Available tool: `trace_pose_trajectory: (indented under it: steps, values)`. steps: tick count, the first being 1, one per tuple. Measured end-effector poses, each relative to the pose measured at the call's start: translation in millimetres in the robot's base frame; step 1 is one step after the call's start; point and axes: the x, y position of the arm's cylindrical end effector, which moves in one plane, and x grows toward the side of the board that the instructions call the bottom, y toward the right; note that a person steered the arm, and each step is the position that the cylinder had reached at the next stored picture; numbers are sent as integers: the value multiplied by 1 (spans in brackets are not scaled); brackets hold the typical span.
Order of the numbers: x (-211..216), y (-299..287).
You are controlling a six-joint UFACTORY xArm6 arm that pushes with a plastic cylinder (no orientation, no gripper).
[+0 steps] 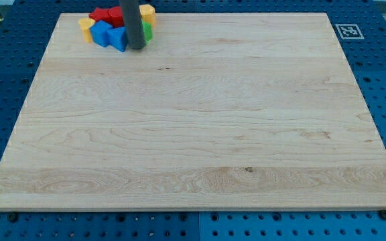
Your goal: Place yellow hexagon to the top right of the board
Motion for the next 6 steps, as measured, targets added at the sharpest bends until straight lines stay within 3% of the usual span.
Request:
trace_pose_trajectory:
  steps: [1,3,5,6]
  values:
    - [0,0]
    - [60,0]
    - [61,5]
    - [112,10]
